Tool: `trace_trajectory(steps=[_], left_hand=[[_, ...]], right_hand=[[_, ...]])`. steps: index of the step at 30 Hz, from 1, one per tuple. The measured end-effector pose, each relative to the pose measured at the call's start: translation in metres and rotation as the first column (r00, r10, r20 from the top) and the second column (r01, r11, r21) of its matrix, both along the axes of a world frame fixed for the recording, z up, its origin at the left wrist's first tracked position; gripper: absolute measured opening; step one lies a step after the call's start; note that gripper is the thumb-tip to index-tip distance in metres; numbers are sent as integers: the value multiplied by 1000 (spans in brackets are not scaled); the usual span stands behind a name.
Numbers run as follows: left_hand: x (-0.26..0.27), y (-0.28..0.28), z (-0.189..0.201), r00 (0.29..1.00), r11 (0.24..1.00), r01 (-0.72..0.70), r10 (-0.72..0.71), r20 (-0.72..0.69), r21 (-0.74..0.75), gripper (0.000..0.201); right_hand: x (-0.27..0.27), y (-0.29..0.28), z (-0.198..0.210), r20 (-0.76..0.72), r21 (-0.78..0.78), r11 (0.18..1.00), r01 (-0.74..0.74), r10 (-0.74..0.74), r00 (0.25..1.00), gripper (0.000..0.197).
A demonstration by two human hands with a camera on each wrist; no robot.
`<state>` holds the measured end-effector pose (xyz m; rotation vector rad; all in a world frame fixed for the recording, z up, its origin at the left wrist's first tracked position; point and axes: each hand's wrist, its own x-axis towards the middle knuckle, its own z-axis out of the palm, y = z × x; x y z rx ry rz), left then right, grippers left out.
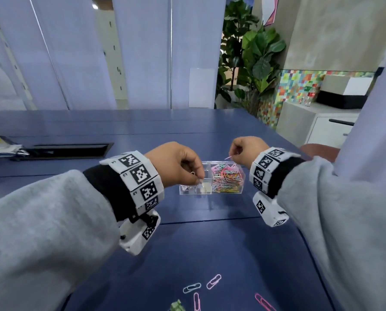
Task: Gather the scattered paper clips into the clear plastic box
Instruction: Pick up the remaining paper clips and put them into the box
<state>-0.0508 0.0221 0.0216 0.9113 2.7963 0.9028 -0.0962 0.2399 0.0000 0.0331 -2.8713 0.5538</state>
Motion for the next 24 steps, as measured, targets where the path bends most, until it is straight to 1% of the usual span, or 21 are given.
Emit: trace_trajectory(steps=[2, 3, 5, 8, 10, 13, 15, 18, 20, 21, 22, 24], left_hand=[[-14, 9, 0, 1000, 1000, -16, 16, -15, -14, 18], [-23, 15, 0, 999, 999, -26, 25, -23, -21, 16], [-44, 30, -2, 998, 998, -53, 52, -38, -19, 13], [-72, 59, -11, 992, 993, -116, 114, -51, -20, 15], [-85, 77, -21, 989, 988, -145, 142, -48, -61, 17], [-93, 96, -34, 985, 975, -172, 169, -34, -138, 20], [-93, 98, -39, 982, 969, -191, 186, -43, -157, 22], [-85, 88, -39, 978, 972, -205, 199, -61, -117, 23], [-71, 75, -35, 983, 980, -176, 169, -77, -97, 25], [-62, 67, -32, 989, 986, -139, 133, -64, -94, 25], [-50, 58, -28, 996, 991, -83, 80, -31, -103, 26], [-24, 40, -22, 996, 982, 63, -50, 76, -178, 25]], right_hand=[[-10, 1, -9, 84, 54, 998, -20, 15, 996, 12], [-12, 2, -13, 122, 53, 998, -35, 28, 992, 15], [-11, 5, -18, 149, 42, 997, -67, 60, 987, 18], [-1, 10, -21, 101, 30, 996, -80, 76, 992, 27], [8, 14, -20, 75, 17, 996, -90, 88, 993, 33], [21, 22, -19, 61, 1, 992, -129, 129, 990, 38], [30, 26, -18, 49, 4, 990, -139, 138, 989, 37], [49, 30, -19, 81, -19, 985, -172, 173, 982, 32], [65, 30, -17, 117, -24, 978, -207, 208, 971, 28], [74, 29, -15, 130, -24, 973, -228, 229, 965, 27], [83, 28, -14, 144, -22, 968, -251, 251, 957, 26], [101, 26, -12, 178, 12, 954, -301, 294, 939, 24]])
